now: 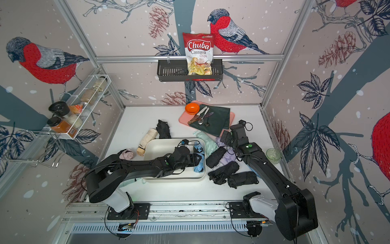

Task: Put the umbrella into the storage box
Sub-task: Place the umbrella in the storage box.

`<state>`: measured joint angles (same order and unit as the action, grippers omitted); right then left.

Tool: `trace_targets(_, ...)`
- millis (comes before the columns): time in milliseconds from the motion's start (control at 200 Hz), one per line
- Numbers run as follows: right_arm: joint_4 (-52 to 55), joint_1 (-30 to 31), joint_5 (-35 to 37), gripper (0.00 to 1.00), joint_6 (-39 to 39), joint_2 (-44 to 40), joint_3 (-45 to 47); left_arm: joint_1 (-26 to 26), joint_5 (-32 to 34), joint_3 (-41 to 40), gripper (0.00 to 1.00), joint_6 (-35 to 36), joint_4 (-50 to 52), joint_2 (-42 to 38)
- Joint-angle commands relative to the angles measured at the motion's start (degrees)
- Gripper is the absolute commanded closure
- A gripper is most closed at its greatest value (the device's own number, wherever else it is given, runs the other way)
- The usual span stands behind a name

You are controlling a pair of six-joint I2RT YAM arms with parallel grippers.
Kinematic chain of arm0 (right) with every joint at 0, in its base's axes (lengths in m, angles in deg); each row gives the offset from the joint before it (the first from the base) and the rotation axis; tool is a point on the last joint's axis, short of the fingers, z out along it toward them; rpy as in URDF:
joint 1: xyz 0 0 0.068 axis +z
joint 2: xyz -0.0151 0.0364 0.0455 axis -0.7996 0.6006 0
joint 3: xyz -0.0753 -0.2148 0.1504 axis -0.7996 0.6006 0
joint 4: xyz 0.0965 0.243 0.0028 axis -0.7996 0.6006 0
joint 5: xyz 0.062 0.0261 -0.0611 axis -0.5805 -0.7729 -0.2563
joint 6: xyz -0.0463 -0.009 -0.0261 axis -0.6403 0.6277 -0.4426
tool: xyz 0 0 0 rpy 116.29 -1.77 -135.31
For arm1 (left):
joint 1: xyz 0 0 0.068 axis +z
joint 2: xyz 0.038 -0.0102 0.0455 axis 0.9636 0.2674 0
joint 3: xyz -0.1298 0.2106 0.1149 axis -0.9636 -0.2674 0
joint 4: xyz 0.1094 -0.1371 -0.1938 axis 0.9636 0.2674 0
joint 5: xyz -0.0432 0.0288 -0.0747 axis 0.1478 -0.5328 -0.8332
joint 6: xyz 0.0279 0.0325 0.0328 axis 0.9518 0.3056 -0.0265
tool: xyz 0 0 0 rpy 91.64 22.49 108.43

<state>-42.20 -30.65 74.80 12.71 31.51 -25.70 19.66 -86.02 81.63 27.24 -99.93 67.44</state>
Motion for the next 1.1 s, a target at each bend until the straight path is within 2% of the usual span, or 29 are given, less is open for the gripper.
trace_targets(0,0.3,1.3,-0.2,0.00,0.4,0.3,-0.1,-0.1,-1.9,0.8,0.52,3.2,-2.6,-0.1)
trace_targets(225,1.6,3.6,0.6,0.00,2.4,0.1,0.8,0.7,-5.2,2.6,0.70,3.8,-1.9,3.5)
trace_targets(470,4.9,4.4,4.1,0.00,5.0,-1.3,2.1,2.1,-7.3,3.1,0.70,4.5,-0.6,5.2)
trace_targets(555,6.7,4.3,4.9,0.00,6.1,-2.1,2.5,2.3,-7.0,3.0,0.63,5.6,0.2,4.8)
trace_targets(750,11.5,3.4,5.3,0.00,8.7,-5.4,3.0,2.4,-4.4,3.0,0.39,9.0,2.3,2.4)
trace_targets(880,14.2,1.9,5.9,0.00,10.2,-8.2,4.4,2.5,-3.5,2.7,0.32,10.4,2.8,1.5)
trace_targets(975,15.4,-1.6,4.2,0.00,9.8,-10.0,6.2,2.8,-3.2,2.2,0.31,11.0,2.8,1.2)
trace_targets(1096,14.4,-6.6,-0.6,0.00,8.5,-11.4,7.9,3.4,-3.0,1.4,0.19,11.8,3.0,0.5)
